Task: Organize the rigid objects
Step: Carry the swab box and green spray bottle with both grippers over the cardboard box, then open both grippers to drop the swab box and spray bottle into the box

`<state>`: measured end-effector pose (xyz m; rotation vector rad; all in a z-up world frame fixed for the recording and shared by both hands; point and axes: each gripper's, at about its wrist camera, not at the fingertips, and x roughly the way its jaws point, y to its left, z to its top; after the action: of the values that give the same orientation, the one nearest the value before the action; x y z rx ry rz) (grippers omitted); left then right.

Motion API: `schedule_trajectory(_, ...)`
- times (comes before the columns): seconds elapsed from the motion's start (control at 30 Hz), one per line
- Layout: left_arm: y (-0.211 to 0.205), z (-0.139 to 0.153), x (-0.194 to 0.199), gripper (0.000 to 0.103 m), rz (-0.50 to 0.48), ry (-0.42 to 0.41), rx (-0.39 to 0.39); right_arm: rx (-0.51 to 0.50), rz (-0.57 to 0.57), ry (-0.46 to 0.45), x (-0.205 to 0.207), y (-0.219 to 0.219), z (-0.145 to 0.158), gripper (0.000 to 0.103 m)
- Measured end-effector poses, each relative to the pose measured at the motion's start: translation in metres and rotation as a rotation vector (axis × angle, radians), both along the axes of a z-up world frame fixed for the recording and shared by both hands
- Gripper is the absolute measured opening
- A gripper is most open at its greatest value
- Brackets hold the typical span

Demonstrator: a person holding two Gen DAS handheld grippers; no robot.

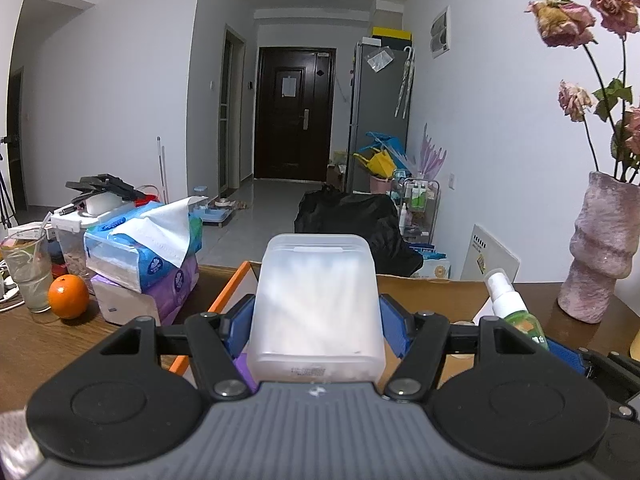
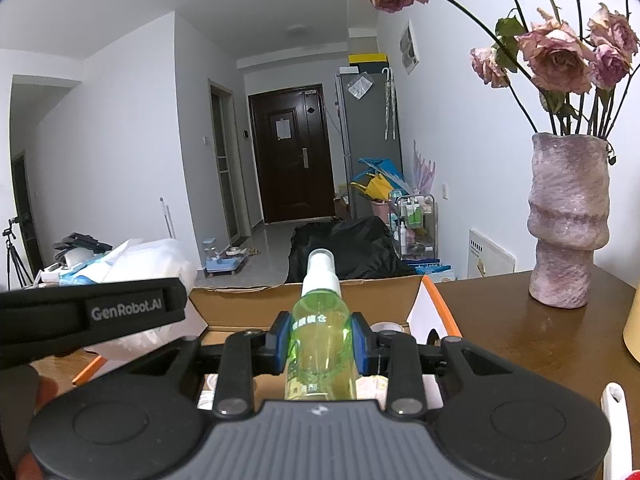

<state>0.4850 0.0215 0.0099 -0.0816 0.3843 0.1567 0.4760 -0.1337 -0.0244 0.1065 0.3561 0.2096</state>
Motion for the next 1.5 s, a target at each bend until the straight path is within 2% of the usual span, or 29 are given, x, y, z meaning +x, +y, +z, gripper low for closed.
schedule_trajectory(0.83,0.014,-0.016,0.049,0.066,0.037,0.043,0.032,-0.036,0.006,0.038,0.038,0.014,-0.013,0.030)
schedule_trajectory(1.5,0.019,-0.023,0.060,0.067,0.038,0.072,0.055,-0.054,0.012,0.070,0.051,0.017,-0.017,0.030)
